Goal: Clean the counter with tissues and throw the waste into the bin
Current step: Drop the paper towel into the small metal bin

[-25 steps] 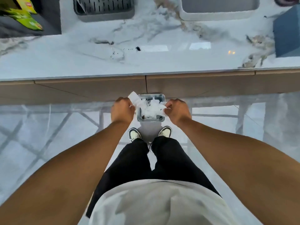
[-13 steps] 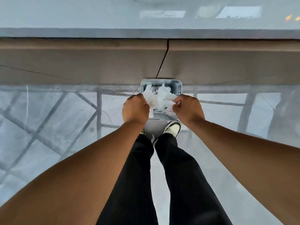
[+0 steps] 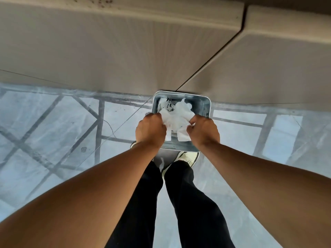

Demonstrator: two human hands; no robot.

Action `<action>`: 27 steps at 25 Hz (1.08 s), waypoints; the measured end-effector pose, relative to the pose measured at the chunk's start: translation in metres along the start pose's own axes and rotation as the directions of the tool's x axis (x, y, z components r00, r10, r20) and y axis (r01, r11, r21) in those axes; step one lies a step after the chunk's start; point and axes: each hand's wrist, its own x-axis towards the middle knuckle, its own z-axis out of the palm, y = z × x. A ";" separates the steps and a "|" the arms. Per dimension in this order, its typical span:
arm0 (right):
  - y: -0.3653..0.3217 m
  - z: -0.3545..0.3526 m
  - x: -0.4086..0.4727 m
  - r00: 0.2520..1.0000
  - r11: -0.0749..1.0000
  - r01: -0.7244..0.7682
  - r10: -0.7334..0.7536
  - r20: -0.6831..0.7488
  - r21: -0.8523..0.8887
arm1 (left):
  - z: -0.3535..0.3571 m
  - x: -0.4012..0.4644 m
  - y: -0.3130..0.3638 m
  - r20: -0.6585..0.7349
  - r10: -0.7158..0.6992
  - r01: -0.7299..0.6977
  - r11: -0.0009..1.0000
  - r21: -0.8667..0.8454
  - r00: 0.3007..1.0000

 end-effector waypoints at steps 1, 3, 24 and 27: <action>0.000 0.004 0.001 1.000 1.000 -0.009 0.009 0.012 -0.005 | 0.002 0.002 0.001 0.001 0.004 -0.004 1.000 0.012 1.000; -0.001 0.010 0.001 0.999 1.000 -0.019 0.019 0.034 -0.010 | 0.003 0.001 0.003 0.009 0.011 -0.011 0.999 0.033 1.000; -0.023 -0.104 -0.097 0.948 0.956 0.269 -0.241 0.208 -0.117 | -0.124 -0.102 0.018 0.214 0.143 -0.200 0.941 0.272 0.966; -0.033 -0.138 -0.130 0.942 0.940 0.299 -0.264 0.205 -0.161 | -0.159 -0.125 0.019 0.191 0.153 -0.204 0.936 0.286 0.970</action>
